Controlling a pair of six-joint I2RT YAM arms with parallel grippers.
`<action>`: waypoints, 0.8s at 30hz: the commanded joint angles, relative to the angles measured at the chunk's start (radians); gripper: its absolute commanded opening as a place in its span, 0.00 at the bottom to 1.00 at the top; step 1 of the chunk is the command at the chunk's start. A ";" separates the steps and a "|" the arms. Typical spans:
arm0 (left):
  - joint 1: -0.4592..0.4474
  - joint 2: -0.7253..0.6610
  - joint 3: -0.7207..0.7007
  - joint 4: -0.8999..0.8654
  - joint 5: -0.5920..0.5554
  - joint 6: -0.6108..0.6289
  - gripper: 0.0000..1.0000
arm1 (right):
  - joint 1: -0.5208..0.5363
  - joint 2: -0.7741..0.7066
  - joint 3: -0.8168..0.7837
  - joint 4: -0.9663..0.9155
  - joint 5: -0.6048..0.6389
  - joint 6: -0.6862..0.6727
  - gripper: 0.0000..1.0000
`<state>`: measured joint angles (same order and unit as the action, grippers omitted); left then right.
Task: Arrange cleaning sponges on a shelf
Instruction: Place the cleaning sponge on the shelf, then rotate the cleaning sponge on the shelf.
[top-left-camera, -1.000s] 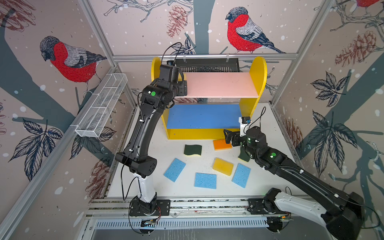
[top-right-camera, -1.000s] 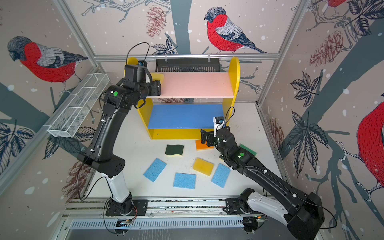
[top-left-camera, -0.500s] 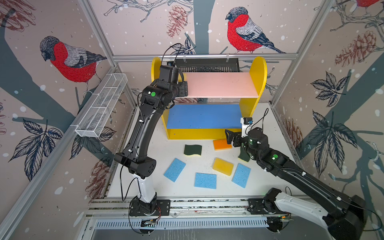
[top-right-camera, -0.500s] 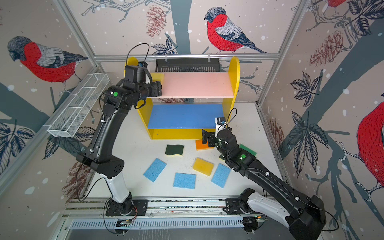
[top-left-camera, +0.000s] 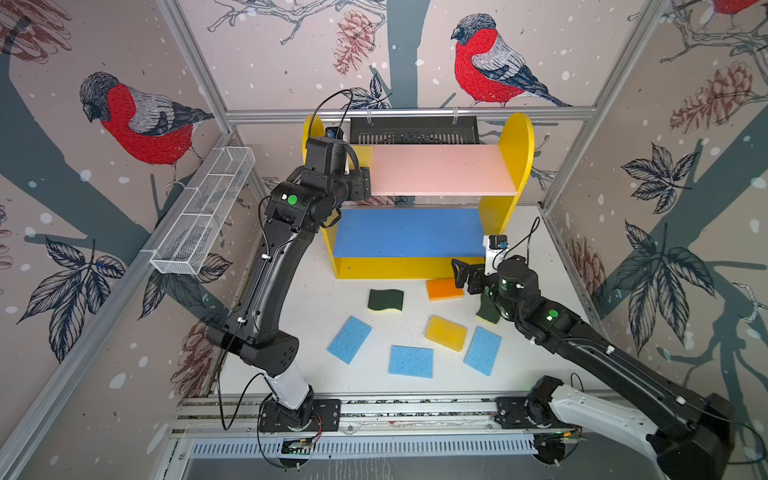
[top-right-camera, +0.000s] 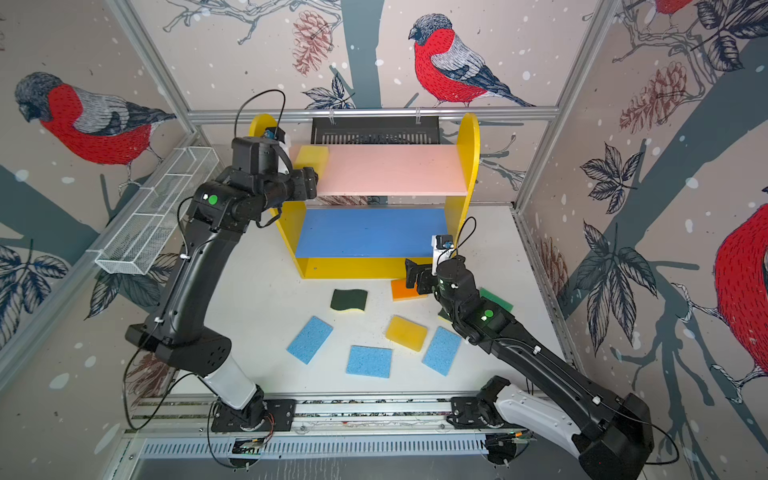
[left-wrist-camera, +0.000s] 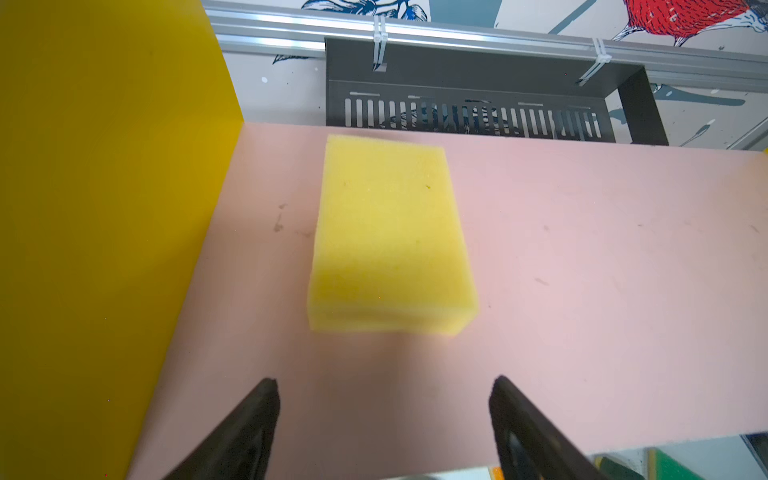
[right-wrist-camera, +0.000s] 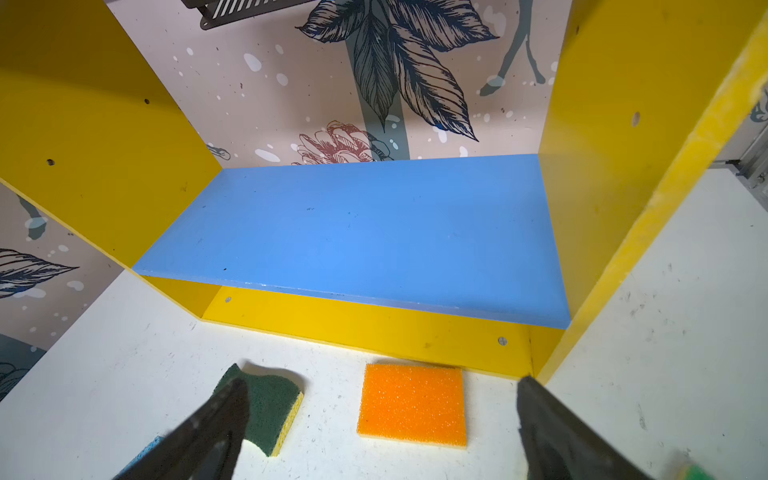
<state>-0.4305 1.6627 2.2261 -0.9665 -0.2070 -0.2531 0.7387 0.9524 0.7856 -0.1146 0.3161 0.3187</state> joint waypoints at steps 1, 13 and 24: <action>0.001 -0.061 -0.075 0.074 0.045 0.019 0.80 | 0.002 -0.010 0.005 -0.014 0.027 0.014 1.00; 0.000 -0.165 -0.206 0.163 0.063 0.062 0.79 | 0.004 -0.048 0.006 -0.068 0.068 0.057 1.00; 0.019 -0.050 -0.080 0.134 0.027 0.088 0.80 | 0.006 -0.029 0.029 -0.072 0.061 0.060 1.00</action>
<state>-0.4221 1.6001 2.1281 -0.8589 -0.1696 -0.1787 0.7429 0.9215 0.8028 -0.1947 0.3645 0.3710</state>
